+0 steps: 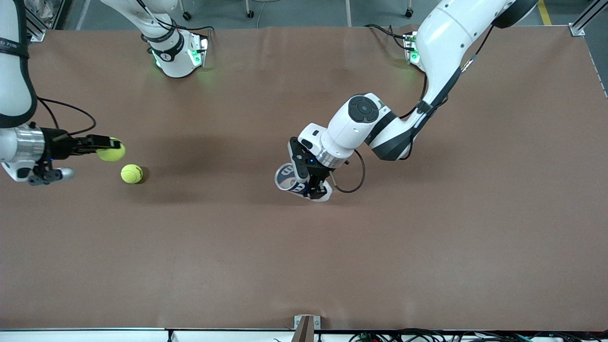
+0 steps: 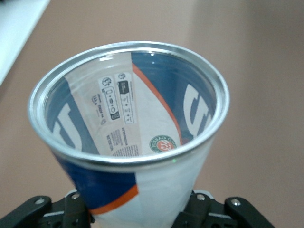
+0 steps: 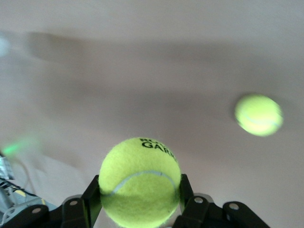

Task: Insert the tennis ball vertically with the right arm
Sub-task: 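Carry the can to mid-table while the right gripper lifts the ball toward it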

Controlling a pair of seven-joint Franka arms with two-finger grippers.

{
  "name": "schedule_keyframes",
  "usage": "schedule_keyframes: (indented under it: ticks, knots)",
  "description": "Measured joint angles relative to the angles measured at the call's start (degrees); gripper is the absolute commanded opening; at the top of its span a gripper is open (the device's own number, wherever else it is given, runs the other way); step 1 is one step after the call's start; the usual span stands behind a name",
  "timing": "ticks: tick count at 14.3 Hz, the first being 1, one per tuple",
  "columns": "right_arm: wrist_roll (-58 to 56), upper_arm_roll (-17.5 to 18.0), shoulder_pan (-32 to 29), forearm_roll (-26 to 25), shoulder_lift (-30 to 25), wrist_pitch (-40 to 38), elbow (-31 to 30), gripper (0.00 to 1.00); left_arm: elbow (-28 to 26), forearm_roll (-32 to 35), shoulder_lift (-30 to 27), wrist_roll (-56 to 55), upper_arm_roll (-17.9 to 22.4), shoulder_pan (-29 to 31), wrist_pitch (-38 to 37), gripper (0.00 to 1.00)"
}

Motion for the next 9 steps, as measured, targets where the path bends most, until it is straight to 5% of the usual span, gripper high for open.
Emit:
schedule_keyframes:
  ticks: [3,9]
  knots:
    - [0.06,0.0,4.58,2.15,3.71,3.23,4.65,0.26,-3.21,0.0,3.61,-1.56,-0.07,-0.92,14.77,0.61]
    - [3.22,0.04,16.72,2.26,5.94,10.19,7.83,0.22,-3.55,0.0,7.56,-5.77,-0.16,-3.58,26.93,0.63]
